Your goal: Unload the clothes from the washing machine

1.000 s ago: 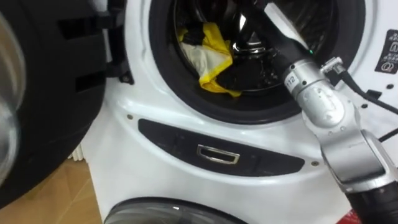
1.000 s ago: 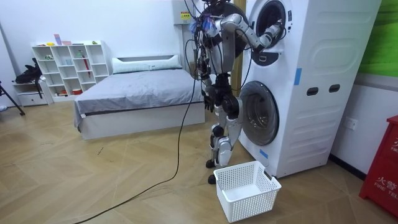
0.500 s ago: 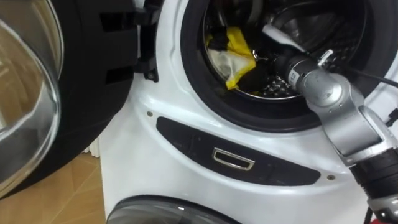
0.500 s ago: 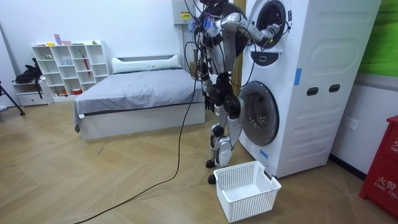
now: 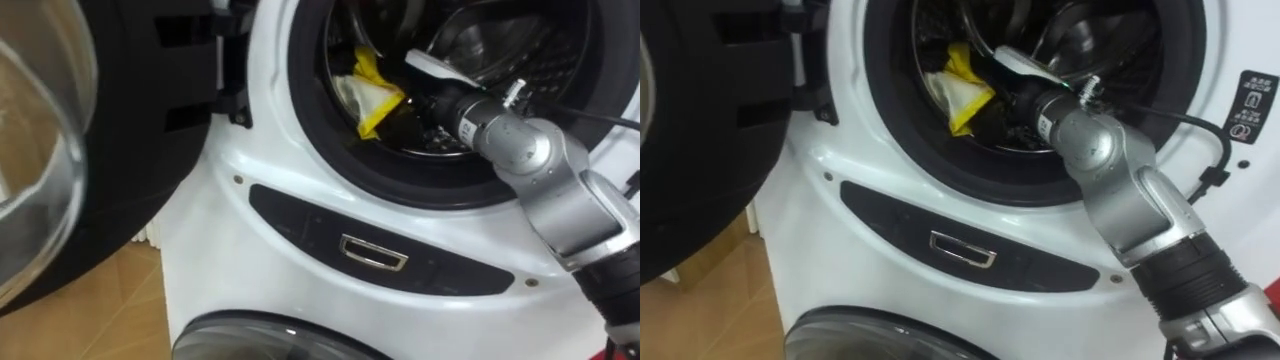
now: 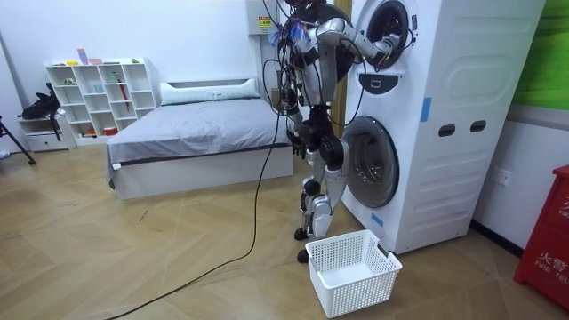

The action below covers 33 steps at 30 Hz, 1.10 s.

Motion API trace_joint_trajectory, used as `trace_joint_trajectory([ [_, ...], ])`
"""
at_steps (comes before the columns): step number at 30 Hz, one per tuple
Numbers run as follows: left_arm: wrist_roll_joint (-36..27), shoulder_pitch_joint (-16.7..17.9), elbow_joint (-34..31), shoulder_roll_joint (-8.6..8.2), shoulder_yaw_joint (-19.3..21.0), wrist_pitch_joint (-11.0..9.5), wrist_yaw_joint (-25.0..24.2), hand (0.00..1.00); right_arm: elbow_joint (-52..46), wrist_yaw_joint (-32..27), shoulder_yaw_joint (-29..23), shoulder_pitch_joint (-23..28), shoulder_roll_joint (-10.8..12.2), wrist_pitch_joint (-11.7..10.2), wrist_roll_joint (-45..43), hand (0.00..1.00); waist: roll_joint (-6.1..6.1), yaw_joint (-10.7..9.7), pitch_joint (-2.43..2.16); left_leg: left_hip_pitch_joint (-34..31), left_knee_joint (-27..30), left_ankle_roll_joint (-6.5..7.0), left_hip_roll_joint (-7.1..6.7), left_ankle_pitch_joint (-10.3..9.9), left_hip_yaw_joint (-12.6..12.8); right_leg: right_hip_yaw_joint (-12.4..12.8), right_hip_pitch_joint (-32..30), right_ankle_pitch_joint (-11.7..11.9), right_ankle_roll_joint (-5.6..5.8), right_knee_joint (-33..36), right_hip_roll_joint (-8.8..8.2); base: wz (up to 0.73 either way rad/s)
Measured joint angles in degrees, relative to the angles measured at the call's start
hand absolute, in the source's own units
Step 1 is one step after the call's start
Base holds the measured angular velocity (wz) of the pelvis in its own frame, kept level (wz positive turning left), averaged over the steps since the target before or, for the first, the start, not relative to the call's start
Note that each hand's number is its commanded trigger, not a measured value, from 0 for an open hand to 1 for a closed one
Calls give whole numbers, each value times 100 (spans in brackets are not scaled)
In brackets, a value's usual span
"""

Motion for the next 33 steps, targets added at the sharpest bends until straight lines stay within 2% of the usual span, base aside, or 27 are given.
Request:
trace_joint_trajectory([
  [3,2,0,1,0,-111,-35,0,0,-69,-128,44,0,13,7,-30,100,15,7,-7,33,-27,-5,8,-2,15,2,-11,0,0,-4,3,-2],
  [7,2,0,4,0,-127,-36,1,0,-74,-350,35,0,15,119,-35,100,16,112,-8,94,-85,-3,15,-2,89,0,-3,0,0,-9,-2,-10],
  [15,8,48,-65,7,-90,-51,1,0,-276,-436,11,-1,-11,179,-34,100,8,105,-23,58,-77,3,18,-4,150,-1,-32,0,0,-7,-11,-3],
  [20,9,131,-132,-31,-92,-192,2,0,-621,-441,0,2,8,183,-30,100,77,23,-51,60,-67,8,13,-7,141,3,-29,0,1,-15,-20,0],
  [21,6,150,-132,-39,-92,-239,16,0,-771,-451,-7,3,18,183,-22,100,125,-28,-44,60,-68,12,14,-10,141,4,-34,0,1,-15,-30,0],
  [22,8,172,-132,-48,-92,-280,30,0,-923,-453,-13,3,17,183,-20,100,144,-46,-59,61,-77,15,14,-11,146,7,-45,0,1,-15,-50,0],
  [24,25,180,-115,-66,-87,-308,58,0,-1156,-454,-101,23,57,183,-23,100,200,-95,-61,52,-89,19,10,-14,156,17,-62,0,1,-16,-53,-2],
  [26,29,169,7,-63,-66,-395,77,0,-1512,-512,-214,136,105,183,-35,100,250,-146,-73,29,-99,26,9,-18,171,23,-91,0,2,-14,-57,2],
  [30,1,370,163,-83,28,-541,230,0,-2775,-673,-705,787,70,156,260,100,297,-229,-82,62,-89,29,-8,-18,161,28,-42,2,5,-13,-103,5],
  [31,-3,456,220,-133,43,-538,298,0,-3061,-670,-746,934,75,107,447,100,360,-272,-76,107,-89,29,-15,-18,174,88,-14,18,30,-13,-110,-10],
  [32,-2,488,223,-167,71,-541,322,0,-3210,-662,-804,1025,76,70,534,100,371,-308,-86,115,-89,29,-15,-18,183,138,-12,27,46,-12,-114,-10],
  [33,-2,537,243,-247,153,-552,360,0,-3467,-661,-875,1167,83,-72,730,100,410,-369,-80,126,-93,29,-17,-19,234,217,-7,32,55,-12,-124,-11],
])
